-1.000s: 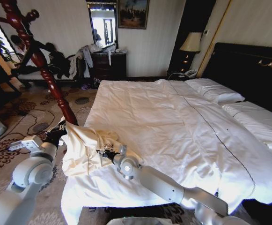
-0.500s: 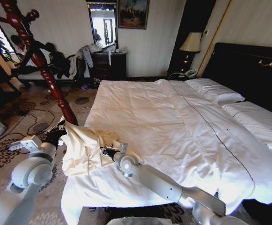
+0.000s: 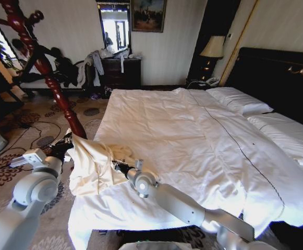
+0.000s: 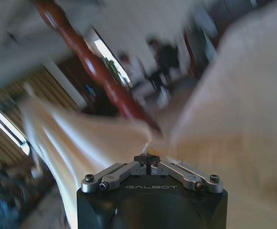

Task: Pick up the clothes from the bed and hang them on the clothes hanger.

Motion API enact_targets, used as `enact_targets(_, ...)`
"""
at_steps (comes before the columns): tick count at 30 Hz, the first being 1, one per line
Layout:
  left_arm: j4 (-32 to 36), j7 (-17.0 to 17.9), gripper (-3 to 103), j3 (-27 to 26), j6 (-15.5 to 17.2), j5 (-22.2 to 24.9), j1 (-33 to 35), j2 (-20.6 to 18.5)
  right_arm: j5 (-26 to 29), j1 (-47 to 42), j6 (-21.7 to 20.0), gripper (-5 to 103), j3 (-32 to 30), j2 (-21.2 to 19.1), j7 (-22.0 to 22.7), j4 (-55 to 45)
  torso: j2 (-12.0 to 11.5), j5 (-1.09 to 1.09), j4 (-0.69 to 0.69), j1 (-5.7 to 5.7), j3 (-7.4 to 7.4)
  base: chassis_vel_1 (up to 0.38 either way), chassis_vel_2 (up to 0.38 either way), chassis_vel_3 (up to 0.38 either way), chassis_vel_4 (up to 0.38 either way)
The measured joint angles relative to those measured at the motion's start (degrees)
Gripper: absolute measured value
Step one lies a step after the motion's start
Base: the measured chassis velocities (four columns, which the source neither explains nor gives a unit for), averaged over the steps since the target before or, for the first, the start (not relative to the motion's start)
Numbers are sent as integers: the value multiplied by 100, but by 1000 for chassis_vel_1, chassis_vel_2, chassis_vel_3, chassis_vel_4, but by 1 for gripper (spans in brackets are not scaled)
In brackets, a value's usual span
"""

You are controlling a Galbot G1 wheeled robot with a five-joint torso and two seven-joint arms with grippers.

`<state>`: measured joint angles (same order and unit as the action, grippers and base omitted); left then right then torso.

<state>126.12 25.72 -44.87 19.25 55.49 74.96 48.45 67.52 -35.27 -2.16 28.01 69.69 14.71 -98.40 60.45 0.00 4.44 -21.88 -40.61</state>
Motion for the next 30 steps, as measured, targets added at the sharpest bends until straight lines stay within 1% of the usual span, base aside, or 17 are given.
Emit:
enact_targets(1,-33,-21,0,1,-72,129,-83,-69,-71,-41,218,0,-164,-359,-261,-231,0,2,2,0,0,0,0,0,0)
enact_targets(2,-33,-21,0,1,-72,129,-83,-69,-71,-41,218,0,-164,-359,-261,-231,0,2,2,0,0,0,0,0,0)
enact_targets(5,-103,-181,0,5,-297,423,-303,-298,17,-217,736,0,-810,-1405,-988,-877,0,3,8,0,0,0,0,0,0)
enact_targets(7,-103,-196,0,8,-321,479,-329,-334,84,-251,790,0,-932,-1527,-1082,-982,0,3,7,-1,-1,0,0,0,0)
enact_targets(10,-82,-253,0,14,-454,788,-556,-578,486,-358,980,0,-1664,-1981,-1436,-1494,0,1,0,0,0,0,0,0,0)
enact_targets(11,-79,-293,0,14,-540,898,-694,-714,620,-336,1030,0,-1964,-2144,-1515,-1667,1,0,2,0,0,0,0,0,0)
enact_targets(14,-79,-335,0,14,-631,1006,-891,-894,759,-233,1074,0,-2256,-2306,-1537,-1811,0,1,4,0,0,0,0,0,0)
enact_targets(16,-145,-385,0,90,-765,1383,-1444,-1350,1009,98,1112,0,-2702,-2611,-1418,-1914,1,1,1,0,0,0,0,0,0)
enact_targets(18,-169,-400,0,115,-780,1445,-1537,-1421,1038,152,1112,0,-2763,-2651,-1392,-1914,1,1,1,0,-1,0,0,0,0)
enact_targets(20,-418,-573,0,335,-868,1840,-2315,-1864,1198,514,1112,0,-3123,-2890,-1302,-1833,0,1,4,0,-1,0,0,0,0)
enact_targets(21,-488,-630,0,417,-882,1975,-2545,-1968,1252,624,1111,0,-3210,-2953,-1284,-1796,0,3,5,-1,0,0,0,0,0)
enact_targets(22,-488,-630,0,417,-882,1975,-2545,-1968,1252,624,1111,0,-3210,-2953,-1284,-1796,0,3,5,-1,0,0,0,0,0)
enact_targets(25,-730,-823,0,584,-881,2505,-3345,-2311,1518,1150,1097,0,-3455,-3167,-1234,-1691,1,1,7,-2,-1,0,0,0,0)
enact_targets(26,-761,-887,0,535,-881,2665,-3445,-2436,1556,1324,1094,0,-3464,-3202,-1234,-1672,0,1,5,-2,-1,0,0,0,0)
enact_targets(27,-761,-887,0,535,-881,2665,-3445,-2436,1556,1324,1094,0,-3464,-3202,-1234,-1672,0,1,5,-2,-1,0,0,0,0)
enact_targets(28,-781,-965,0,459,-880,2808,-3530,-2555,1569,1458,1091,0,-3483,-3249,-1234,-1672,0,1,-1,-2,-1,0,0,0,0)
enact_targets(30,-775,-1108,0,344,-880,2944,-3592,-2676,1546,1544,1091,0,-3550,-3333,-1233,-1733,0,0,-3,-1,0,0,0,0,0)
